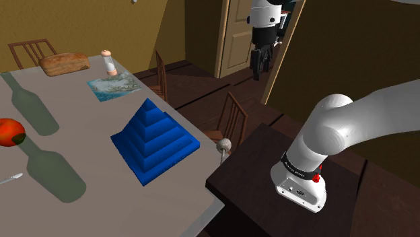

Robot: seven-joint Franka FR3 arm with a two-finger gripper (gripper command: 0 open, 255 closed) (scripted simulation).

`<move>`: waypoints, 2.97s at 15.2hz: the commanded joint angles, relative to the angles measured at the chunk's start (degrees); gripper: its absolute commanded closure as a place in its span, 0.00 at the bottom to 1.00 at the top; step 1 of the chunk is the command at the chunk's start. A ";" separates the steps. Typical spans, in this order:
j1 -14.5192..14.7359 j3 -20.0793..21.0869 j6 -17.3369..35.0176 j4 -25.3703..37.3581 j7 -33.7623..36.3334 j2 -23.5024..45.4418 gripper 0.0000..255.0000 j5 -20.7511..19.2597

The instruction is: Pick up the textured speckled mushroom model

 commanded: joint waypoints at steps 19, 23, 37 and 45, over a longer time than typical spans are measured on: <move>15.64 -17.08 46.70 -22.91 -46.21 17.22 0.00 -2.01; 22.57 -21.49 58.24 -24.04 -59.82 26.96 0.00 3.36; 33.81 -20.44 73.81 -20.15 -99.19 51.21 0.00 42.35; 33.78 -20.67 73.82 -20.40 -99.11 50.92 1.00 41.98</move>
